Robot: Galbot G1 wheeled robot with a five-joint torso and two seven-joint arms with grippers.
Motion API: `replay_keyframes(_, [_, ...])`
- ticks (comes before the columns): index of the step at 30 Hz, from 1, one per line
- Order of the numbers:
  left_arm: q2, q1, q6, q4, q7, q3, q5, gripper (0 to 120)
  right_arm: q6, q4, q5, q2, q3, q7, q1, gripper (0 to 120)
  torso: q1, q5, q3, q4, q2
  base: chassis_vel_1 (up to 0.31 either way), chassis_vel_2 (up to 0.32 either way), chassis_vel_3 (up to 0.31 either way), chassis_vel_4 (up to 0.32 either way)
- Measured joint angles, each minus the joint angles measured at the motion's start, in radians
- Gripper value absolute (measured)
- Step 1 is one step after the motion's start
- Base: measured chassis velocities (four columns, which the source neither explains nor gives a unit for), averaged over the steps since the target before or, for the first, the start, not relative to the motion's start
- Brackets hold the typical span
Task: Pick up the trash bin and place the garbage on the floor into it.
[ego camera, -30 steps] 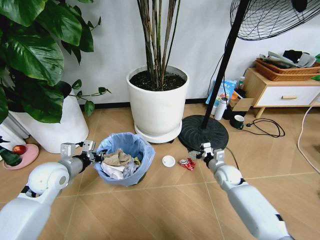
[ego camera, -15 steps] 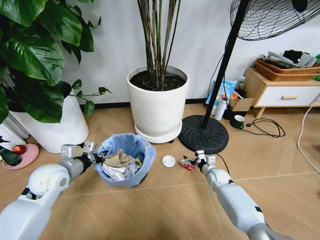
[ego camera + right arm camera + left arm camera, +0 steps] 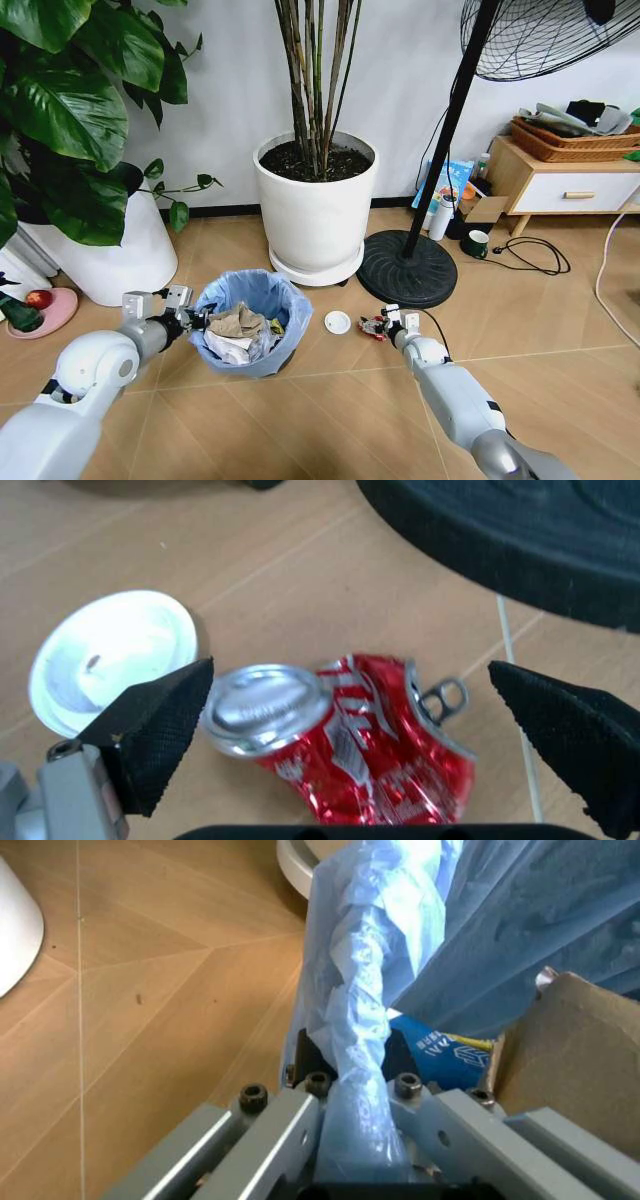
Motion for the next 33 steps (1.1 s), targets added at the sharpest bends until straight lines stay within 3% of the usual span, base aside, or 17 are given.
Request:
replay_keyframes(9, [-0.002,0.003,0.000,-0.002,0.000,-0.001,0.001,0,0.017,-0.067,-0.051,0.028,0.033,-0.017,0.018,100,0.000,0.0000,0.000,0.0001,0.000,0.000,0.000,0.000,0.000])
replay_keyframes(12, [-0.002,0.003,0.000,-0.002,0.000,-0.003,0.001,0,0.025,-0.085,-0.063,0.034,0.045,-0.022,0.026,93,0.000,-0.0002,0.000,0.0001,0.000,0.000,0.000,0.000,0.000])
replay_keyframes(33, [0.003,0.000,0.000,0.000,0.000,-0.004,0.001,0,0.033,-0.100,-0.084,0.043,0.071,-0.035,0.019,14,0.000,-0.0003,0.000,-0.0001,0.000,0.000,0.000,0.000,0.000])
